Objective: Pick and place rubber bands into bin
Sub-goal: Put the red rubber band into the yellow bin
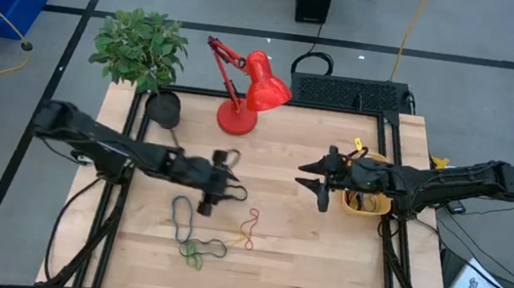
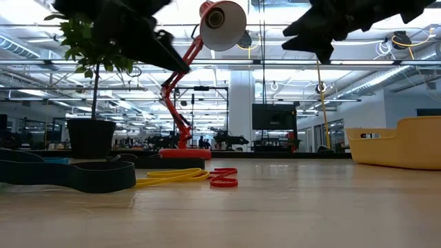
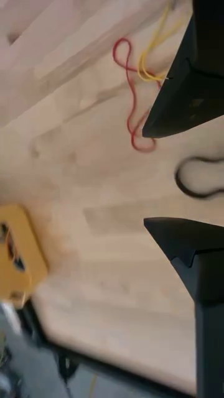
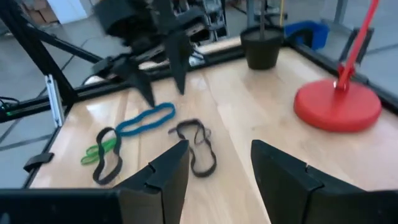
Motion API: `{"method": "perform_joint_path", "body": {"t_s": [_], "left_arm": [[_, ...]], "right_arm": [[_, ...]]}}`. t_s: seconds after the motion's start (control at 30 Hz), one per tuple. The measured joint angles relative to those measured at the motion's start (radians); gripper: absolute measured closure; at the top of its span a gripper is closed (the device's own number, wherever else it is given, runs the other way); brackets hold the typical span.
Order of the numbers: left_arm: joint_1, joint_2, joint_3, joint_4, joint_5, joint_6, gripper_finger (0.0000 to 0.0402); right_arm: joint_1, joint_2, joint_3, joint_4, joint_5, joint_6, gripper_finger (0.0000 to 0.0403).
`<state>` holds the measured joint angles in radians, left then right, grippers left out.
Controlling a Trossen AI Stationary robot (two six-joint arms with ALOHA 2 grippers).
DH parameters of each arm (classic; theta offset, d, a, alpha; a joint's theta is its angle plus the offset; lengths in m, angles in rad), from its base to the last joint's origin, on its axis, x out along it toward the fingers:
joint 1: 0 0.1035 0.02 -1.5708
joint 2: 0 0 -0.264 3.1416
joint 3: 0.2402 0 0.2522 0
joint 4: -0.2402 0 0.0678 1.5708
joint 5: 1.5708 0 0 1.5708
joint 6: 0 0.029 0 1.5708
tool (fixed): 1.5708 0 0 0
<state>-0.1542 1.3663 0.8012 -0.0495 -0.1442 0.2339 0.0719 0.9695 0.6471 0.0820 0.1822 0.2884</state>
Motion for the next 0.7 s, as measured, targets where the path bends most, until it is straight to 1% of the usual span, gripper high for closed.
{"method": "perform_joint_path", "body": {"t_s": [0.1,0.2,0.37,0.53,0.7], "left_arm": [[-0.032,0.124,0.085,0.001,0.005,0.012,0.0174],[-0.064,0.235,0.169,-0.003,0.019,0.061,0.0174],[-0.082,0.394,0.285,-0.011,0.070,0.078,0.0174],[-0.080,0.514,0.370,-0.061,0.091,0.078,0.0174],[-0.071,0.576,0.388,-0.086,0.083,0.065,0.0174]], "right_arm": [[0.003,0.000,0.000,-0.042,-0.001,-0.004,0.0236],[0.005,0.000,0.000,-0.066,-0.004,-0.011,0.0236],[0.010,0.000,0.000,-0.068,-0.005,0.011,0.0236],[0.031,0.000,0.000,-0.072,-0.052,0.016,0.0236],[0.057,0.000,0.000,-0.072,-0.056,0.014,0.0236]]}}
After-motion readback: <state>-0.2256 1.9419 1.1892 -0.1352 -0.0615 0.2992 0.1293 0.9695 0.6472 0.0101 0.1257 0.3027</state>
